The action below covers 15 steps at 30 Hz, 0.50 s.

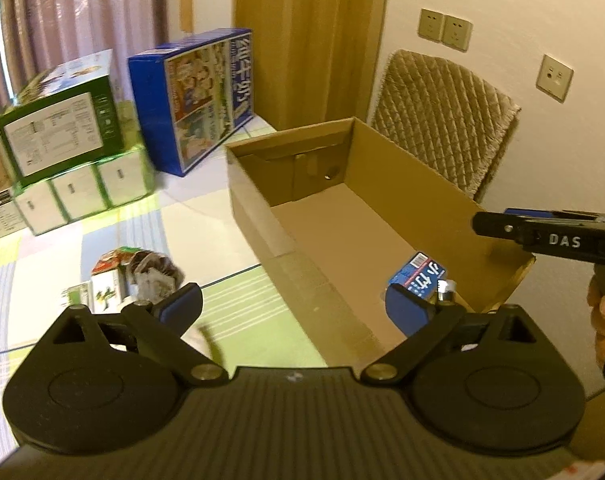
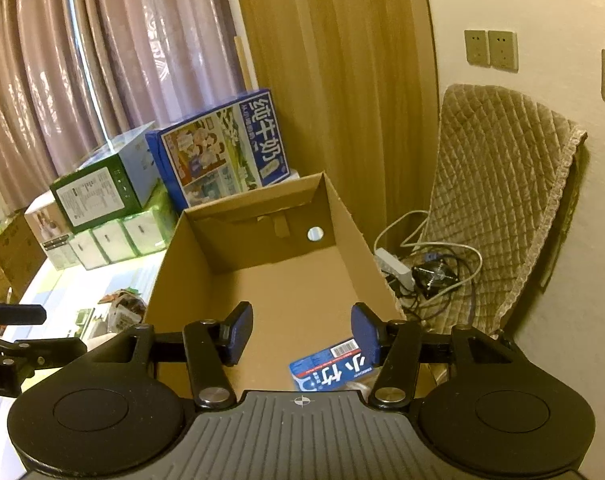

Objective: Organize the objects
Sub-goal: 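Open both tools to drop the clear box and lighter into the cardboard box, then move both tools back toward the remaining items on the table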

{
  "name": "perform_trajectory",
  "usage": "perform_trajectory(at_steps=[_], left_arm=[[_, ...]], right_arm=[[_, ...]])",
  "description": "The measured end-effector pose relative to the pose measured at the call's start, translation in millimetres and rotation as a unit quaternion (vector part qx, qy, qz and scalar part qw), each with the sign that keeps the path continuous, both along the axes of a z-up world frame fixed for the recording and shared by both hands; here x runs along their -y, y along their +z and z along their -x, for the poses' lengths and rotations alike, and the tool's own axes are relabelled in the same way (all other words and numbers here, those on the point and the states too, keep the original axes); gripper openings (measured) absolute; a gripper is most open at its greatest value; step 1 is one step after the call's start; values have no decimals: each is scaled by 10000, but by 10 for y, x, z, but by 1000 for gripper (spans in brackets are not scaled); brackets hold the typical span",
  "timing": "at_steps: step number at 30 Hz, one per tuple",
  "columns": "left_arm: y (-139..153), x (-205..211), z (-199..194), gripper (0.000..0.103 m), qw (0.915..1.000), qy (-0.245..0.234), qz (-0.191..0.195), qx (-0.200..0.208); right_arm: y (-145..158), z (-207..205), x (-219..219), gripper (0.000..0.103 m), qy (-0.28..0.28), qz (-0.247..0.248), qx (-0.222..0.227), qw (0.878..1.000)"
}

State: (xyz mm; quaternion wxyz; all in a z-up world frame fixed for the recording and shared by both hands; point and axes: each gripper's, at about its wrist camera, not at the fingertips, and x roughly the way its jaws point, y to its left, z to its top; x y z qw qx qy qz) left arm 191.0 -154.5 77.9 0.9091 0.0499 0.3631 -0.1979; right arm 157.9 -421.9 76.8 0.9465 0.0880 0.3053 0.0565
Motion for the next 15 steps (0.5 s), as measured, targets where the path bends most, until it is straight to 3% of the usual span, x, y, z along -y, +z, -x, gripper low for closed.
perform_trajectory(at_steps=[8, 15], left_arm=[[112, -353, 289, 102, 9991, 414, -20, 70], [230, -746, 664, 102, 9966, 785, -114, 212]], right_arm=[[232, 327, -159, 64, 116, 12, 182, 9998], [498, 698, -489, 81, 409, -7, 472, 9980]])
